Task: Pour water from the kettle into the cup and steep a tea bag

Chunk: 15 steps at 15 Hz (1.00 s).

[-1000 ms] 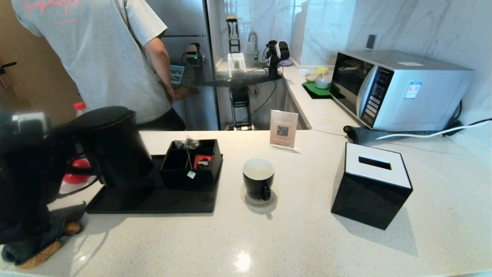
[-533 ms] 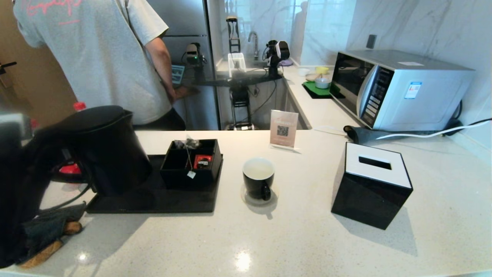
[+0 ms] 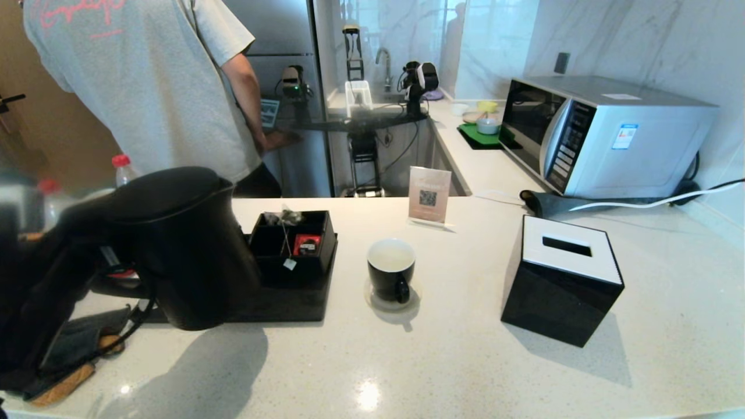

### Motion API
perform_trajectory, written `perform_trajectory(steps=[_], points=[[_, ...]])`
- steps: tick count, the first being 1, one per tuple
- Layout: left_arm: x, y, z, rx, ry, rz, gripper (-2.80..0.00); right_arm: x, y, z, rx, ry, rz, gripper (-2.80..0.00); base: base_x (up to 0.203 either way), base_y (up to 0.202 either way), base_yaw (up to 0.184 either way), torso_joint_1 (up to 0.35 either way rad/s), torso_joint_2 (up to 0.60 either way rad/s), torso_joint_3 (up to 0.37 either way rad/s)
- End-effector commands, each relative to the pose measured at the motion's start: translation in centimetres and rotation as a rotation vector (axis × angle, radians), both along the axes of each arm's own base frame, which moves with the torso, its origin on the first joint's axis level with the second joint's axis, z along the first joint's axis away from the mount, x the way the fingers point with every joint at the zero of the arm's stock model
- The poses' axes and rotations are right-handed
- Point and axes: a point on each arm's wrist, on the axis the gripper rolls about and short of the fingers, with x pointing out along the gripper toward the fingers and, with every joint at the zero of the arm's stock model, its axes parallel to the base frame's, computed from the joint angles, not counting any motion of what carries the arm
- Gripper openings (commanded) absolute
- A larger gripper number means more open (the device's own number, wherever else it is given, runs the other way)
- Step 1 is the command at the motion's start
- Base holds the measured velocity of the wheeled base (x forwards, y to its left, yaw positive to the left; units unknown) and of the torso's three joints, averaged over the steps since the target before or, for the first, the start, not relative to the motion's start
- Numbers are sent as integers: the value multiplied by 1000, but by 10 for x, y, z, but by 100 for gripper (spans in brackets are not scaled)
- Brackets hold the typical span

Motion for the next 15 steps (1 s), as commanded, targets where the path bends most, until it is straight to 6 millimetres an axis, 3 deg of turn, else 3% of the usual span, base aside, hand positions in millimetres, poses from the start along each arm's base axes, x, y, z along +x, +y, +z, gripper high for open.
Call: perform_trajectory(steps=[1,11,15], points=[[-16,-10,10,6,-80,-43,-280,0,0,0,-1,1,0,-280,0,0,0,0,0,0],[-7,-62,-2,52,-8,-285,-280,0,0,0,0,1,0,-280,0,0,0,0,0,0],[-3,-67,-6,81,40,-291,-280,0,0,0,-1,1,0,-280,0,0,0,0,0,0]])
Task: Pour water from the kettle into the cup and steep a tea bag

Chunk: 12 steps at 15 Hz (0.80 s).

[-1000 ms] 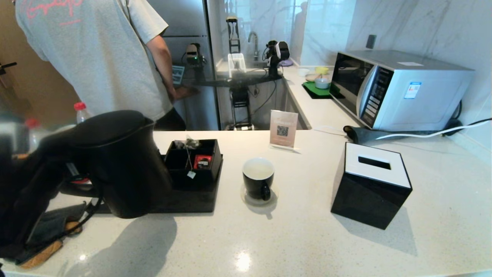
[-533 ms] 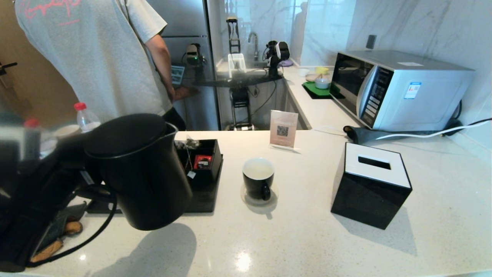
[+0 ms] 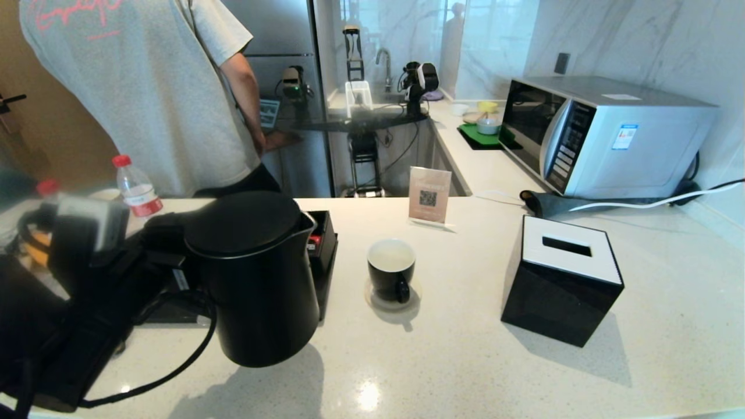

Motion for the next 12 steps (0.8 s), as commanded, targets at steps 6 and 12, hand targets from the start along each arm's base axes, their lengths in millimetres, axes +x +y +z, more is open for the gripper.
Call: perform_trajectory(steps=[6,12], points=[[22,-5,7,49,79,35,-280,0,0,0,1,1,1,-280,0,0,0,0,0,0],[26,-7,16,122,120,57,-280,0,0,0,0,1,1,-280,0,0,0,0,0,0]])
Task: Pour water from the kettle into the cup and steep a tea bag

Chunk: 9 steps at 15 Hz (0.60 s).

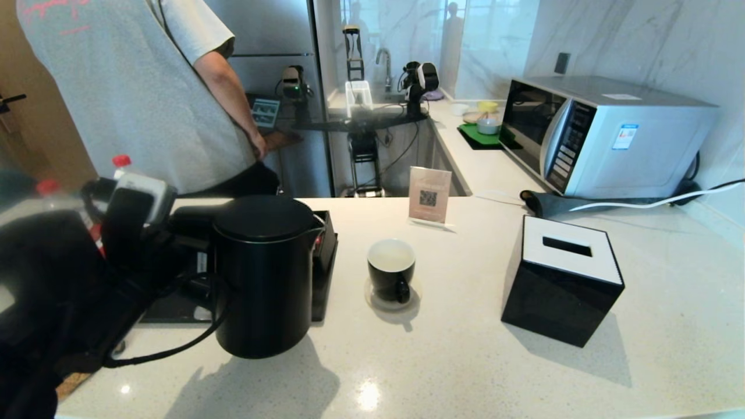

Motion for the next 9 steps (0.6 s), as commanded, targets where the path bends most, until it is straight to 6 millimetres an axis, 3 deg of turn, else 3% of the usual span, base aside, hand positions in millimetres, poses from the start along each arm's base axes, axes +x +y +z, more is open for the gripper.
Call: perform_trajectory(steps=[1,9], points=[[-3,0,6,1,-12,0,-280,0,0,0,1,1,1,-280,0,0,0,0,0,0],[1,-17,6,92,89,-50,-280,0,0,0,-1,1,0,-280,0,0,0,0,0,0]])
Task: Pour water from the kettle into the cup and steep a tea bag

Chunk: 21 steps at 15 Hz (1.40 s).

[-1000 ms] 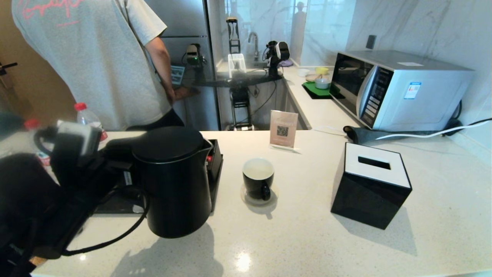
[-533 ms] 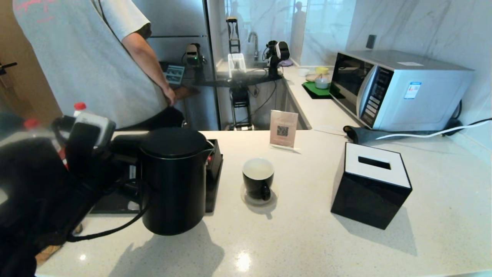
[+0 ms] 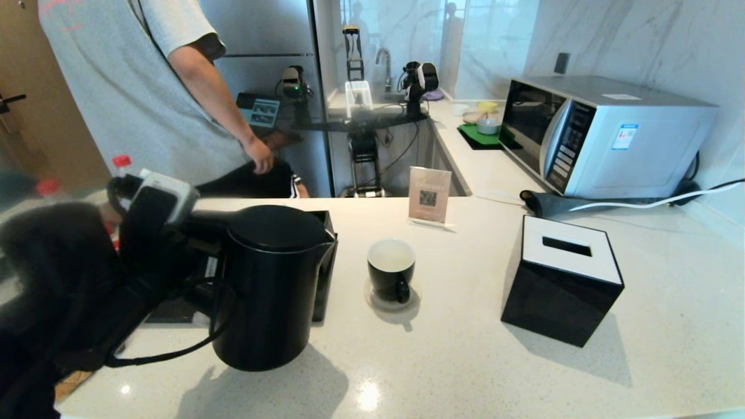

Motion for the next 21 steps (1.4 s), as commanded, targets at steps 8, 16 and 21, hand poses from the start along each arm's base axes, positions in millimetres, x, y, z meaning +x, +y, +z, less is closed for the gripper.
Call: perform_trajectory(steps=[8,16,21], points=[[18,-21,6,76,43,-39,-280,0,0,0,-1,1,0,-280,0,0,0,0,0,0],[30,-36,3,131,69,-42,-280,0,0,0,-1,1,0,-280,0,0,0,0,0,0],[42,-44,5,206,127,-63,-280,0,0,0,1,1,1,-280,0,0,0,0,0,0]])
